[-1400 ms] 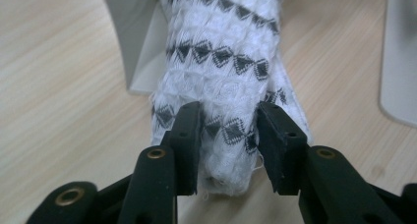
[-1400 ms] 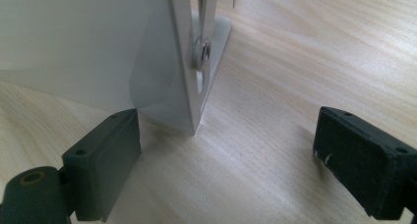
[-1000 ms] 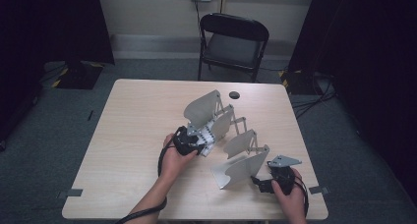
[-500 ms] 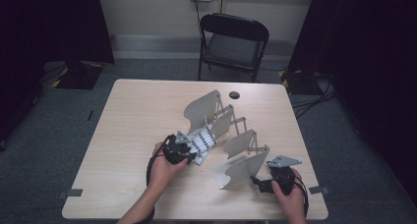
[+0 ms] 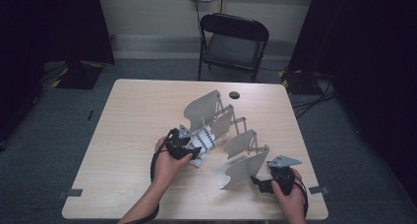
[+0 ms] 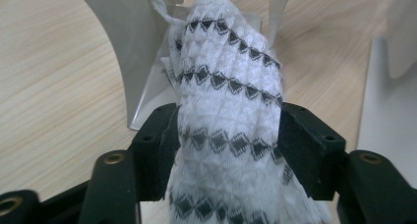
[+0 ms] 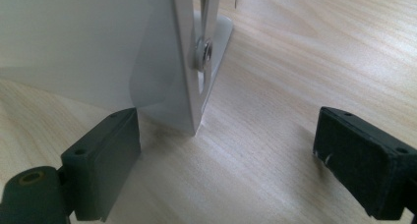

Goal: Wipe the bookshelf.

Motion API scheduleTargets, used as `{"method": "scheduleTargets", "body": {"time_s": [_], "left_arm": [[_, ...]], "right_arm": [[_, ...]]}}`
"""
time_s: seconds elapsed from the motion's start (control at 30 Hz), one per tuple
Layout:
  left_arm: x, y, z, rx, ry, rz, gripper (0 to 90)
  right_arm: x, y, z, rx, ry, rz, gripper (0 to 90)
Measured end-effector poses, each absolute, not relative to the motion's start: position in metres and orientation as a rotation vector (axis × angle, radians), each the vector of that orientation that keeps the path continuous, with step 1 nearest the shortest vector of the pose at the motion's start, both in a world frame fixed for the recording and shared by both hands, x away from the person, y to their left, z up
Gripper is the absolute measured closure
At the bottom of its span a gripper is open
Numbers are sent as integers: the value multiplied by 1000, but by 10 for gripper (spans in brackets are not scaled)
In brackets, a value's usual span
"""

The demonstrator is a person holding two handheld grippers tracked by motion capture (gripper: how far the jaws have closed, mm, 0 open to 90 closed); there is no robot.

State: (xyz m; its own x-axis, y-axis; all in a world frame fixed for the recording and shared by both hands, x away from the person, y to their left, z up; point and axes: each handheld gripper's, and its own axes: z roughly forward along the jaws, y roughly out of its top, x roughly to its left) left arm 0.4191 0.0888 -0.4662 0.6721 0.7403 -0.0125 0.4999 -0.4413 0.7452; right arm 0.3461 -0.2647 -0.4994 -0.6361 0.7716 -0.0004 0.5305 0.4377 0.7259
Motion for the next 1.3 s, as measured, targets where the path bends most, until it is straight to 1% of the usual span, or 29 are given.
{"method": "scheduleTargets", "body": {"time_s": [0.07,0.13,0.27,0.33,0.43,0.5,0.6,0.67,0.77,0.97,1.17,1.3], "left_arm": [[422,85,-473,2168,949,389,395],[423,82,-481,2208,954,401,398],[424,83,-487,2210,962,389,413],[423,83,-487,2214,951,389,454],[422,84,-484,2233,944,382,592],[422,84,-483,2244,957,378,658],[421,82,-480,2269,950,381,704],[421,83,-477,2269,966,365,715],[422,85,-467,2266,938,358,721],[426,82,-435,2207,882,369,723],[435,75,-398,2166,810,420,722],[438,72,-389,2167,766,447,717]], "right_arm": [[346,-265,-499,1114,2362,1016,99],[346,-265,-499,1114,2362,1016,100],[346,-265,-500,1113,2359,1016,101],[346,-265,-500,1114,2358,1016,100],[345,-264,-500,1117,2357,1015,101],[345,-264,-500,1120,2354,1013,102],[345,-264,-499,1123,2354,1014,102],[344,-264,-500,1123,2351,1013,102],[344,-264,-499,1124,2352,1012,102],[343,-264,-500,1124,2351,1013,102],[343,-264,-500,1128,2349,1013,101],[343,-264,-500,1128,2348,1013,102]]}}
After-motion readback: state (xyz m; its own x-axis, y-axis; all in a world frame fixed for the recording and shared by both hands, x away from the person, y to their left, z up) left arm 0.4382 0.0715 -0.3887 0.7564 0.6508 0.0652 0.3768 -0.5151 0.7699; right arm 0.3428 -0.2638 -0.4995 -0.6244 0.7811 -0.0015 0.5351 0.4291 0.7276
